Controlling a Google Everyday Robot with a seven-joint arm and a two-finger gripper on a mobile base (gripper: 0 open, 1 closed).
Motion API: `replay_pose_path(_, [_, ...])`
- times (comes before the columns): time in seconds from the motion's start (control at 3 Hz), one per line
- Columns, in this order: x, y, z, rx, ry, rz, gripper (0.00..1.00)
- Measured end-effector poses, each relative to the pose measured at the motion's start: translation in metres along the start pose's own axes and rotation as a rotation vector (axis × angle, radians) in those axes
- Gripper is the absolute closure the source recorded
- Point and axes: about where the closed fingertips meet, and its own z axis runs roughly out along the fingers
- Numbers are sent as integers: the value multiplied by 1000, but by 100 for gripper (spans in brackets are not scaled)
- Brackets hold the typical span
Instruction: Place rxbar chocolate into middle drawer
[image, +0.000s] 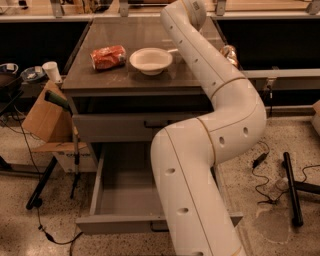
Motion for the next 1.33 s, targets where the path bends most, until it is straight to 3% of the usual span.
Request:
replay_pose_path(0.67, [-50, 0, -55, -80, -65, -73, 100])
replay_pose_path(1.33, [-81, -5, -118, -208, -63, -134, 100])
